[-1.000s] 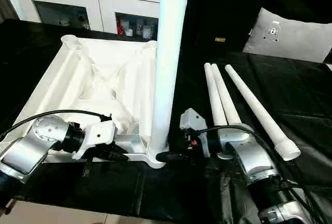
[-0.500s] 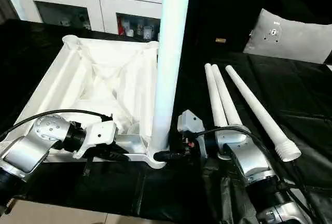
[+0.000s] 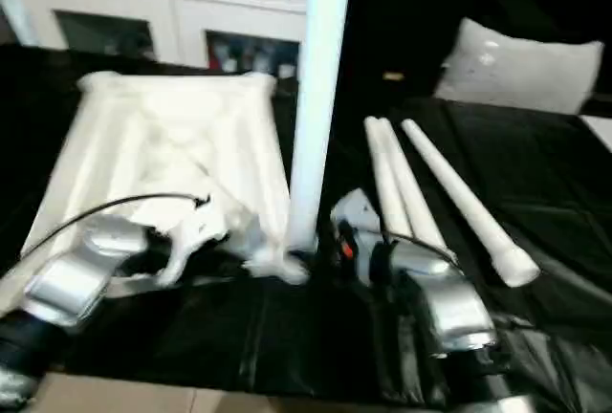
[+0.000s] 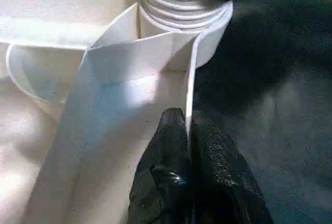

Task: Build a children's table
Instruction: Rotate leg to tighten

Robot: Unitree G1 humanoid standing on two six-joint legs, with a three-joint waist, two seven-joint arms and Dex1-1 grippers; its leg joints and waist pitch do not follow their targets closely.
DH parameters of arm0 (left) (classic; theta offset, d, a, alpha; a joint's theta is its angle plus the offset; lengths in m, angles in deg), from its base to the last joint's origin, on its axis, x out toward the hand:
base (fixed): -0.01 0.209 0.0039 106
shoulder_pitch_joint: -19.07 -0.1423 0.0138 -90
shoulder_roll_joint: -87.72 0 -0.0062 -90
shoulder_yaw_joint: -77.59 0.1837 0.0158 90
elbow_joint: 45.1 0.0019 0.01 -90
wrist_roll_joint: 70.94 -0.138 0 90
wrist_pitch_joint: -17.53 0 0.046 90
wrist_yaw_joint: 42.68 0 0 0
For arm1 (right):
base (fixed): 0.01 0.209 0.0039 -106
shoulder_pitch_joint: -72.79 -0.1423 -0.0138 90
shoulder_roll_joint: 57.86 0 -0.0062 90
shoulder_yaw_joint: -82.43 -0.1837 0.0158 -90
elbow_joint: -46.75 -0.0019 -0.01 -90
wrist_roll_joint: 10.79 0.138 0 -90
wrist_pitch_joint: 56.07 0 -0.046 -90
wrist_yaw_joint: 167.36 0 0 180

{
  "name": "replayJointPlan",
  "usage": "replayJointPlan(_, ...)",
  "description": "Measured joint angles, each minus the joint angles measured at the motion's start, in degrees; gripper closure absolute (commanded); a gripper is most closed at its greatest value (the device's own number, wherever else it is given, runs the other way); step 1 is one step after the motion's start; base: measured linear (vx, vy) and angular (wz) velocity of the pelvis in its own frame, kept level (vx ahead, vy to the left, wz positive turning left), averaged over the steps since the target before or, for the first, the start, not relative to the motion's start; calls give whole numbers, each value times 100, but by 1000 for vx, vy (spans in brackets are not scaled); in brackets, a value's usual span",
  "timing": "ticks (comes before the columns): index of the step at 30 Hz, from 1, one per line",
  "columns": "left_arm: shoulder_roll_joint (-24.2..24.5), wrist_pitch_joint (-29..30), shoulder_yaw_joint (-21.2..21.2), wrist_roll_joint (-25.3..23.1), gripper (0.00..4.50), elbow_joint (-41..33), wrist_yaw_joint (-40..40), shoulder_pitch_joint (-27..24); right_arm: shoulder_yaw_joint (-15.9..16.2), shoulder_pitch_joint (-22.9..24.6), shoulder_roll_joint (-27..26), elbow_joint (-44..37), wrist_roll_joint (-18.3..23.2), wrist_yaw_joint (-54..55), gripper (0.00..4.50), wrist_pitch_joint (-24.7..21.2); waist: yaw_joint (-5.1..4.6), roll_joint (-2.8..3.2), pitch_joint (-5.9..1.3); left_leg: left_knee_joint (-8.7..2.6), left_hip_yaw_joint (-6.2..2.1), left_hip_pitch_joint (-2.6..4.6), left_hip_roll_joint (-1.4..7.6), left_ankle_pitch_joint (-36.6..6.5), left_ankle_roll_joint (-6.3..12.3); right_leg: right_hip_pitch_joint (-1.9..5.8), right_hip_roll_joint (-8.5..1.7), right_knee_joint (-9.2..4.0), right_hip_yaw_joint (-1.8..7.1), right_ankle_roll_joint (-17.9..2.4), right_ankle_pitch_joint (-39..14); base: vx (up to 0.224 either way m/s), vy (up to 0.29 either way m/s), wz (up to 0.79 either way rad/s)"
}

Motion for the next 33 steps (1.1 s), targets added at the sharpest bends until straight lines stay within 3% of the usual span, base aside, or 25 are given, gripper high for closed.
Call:
replayJointPlan(4,-857,685,-269,-195,450,75,1140,139,-488,-287,-888,302,-140,1540,195,-122,-66,0,0,0,0,-27,0,0,0,-21,0,-3,-1,1,0,0,0,0)
replayJointPlan(6,-1037,807,-274,-224,450,98,1399,213,-513,-394,-1006,376,-179,1936,195,-76,-63,0,0,-1,0,-44,-1,1,1,-34,0,-4,0,3,2,0,0,0)
replayJointPlan(7,-1100,818,-272,-225,450,98,1501,216,-514,-421,-1035,437,-216,2025,164,21,-53,0,0,-1,0,-45,-1,2,6,-32,0,-1,1,4,10,0,0,0)
replayJointPlan(16,-764,527,-103,-273,450,41,1326,258,-491,-420,-1115,500,-272,1851,81,331,-35,8,3,-43,1,-55,3,8,56,-47,5,1,-2,-26,7,31,-4,2)
replayJointPlan(19,-555,368,-26,-275,450,40,1113,258,-416,-308,-956,419,-142,1516,60,379,-25,12,6,-41,2,-50,2,2,43,-46,3,0,-2,-31,12,0,0,0)
replayJointPlan(26,206,-435,176,-274,450,47,326,191,7,-39,68,122,-34,-12,6,590,91,19,12,-28,2,-48,4,-8,21,-46,3,3,-2,-30,20,0,0,0)
replayJointPlan(33,719,-1415,357,-117,450,65,-661,53,265,-107,954,43,156,-1541,6,829,258,18,12,-16,4,-43,2,-11,28,-45,-4,1,-4,-30,19,0,0,0)
